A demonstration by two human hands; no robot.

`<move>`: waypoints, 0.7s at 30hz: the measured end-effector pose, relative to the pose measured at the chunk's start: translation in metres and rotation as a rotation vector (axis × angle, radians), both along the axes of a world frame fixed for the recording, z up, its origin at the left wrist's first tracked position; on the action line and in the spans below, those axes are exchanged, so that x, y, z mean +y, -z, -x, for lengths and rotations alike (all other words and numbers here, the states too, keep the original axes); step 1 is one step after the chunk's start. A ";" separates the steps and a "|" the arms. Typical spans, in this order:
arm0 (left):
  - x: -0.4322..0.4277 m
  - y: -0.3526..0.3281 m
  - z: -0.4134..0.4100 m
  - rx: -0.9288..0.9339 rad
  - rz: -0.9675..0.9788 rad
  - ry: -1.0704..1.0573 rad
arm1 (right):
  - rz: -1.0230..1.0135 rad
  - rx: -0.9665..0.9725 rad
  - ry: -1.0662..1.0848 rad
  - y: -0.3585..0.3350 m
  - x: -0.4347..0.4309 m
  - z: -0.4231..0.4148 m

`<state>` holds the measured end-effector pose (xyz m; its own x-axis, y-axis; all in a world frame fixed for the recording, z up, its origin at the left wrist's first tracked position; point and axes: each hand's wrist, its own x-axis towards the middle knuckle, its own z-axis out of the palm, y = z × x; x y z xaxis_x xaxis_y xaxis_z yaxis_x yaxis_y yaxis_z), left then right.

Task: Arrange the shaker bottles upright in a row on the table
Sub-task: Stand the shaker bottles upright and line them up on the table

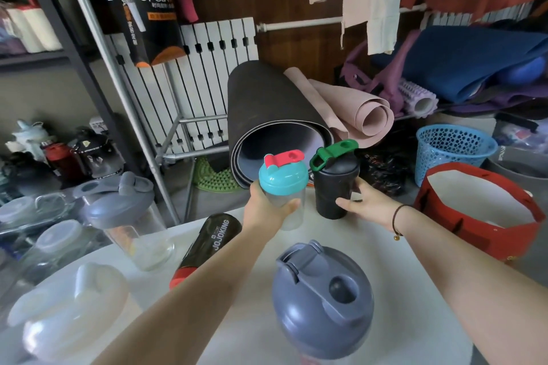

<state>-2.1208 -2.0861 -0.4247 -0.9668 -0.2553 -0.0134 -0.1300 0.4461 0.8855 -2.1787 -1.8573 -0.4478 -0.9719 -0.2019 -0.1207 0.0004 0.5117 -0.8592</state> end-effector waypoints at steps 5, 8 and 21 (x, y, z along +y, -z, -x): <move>-0.002 -0.016 -0.007 -0.098 0.025 0.026 | -0.019 -0.055 0.121 0.001 -0.006 -0.018; -0.013 -0.031 -0.018 -0.158 0.110 0.017 | -0.040 -0.155 0.108 0.000 -0.006 -0.030; -0.082 -0.080 -0.061 -0.430 1.505 0.804 | -0.318 -0.162 0.016 0.002 0.003 -0.053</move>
<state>-2.0598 -2.1677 -0.3449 -0.8394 0.2105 -0.5011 0.4208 0.8352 -0.3541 -2.1254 -1.8546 -0.4500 -0.9377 -0.1144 -0.3280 0.1338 0.7524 -0.6450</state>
